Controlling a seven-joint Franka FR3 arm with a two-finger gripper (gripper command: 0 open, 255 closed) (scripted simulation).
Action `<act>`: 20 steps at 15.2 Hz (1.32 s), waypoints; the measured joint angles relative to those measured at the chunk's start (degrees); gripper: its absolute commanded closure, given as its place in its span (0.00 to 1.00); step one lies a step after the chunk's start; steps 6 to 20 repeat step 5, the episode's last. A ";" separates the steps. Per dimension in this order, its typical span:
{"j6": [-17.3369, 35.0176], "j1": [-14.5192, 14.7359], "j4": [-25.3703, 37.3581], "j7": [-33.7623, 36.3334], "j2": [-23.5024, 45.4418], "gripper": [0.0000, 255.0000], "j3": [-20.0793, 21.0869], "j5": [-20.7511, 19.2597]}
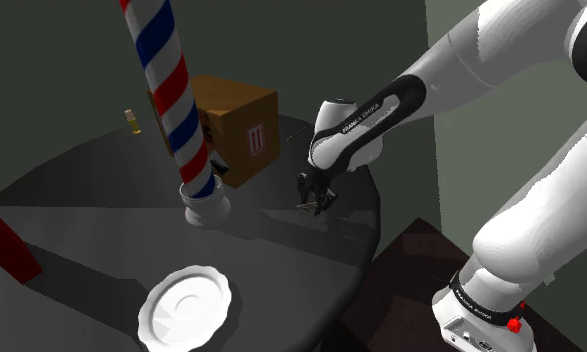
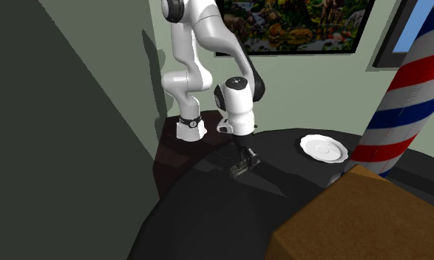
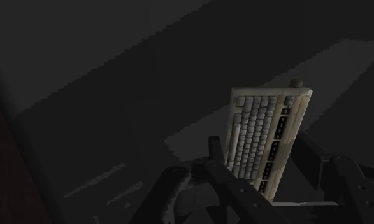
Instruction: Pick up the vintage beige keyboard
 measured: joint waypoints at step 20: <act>-4.40 0.05 0.76 -0.12 -3.71 1.00 -0.43 0.65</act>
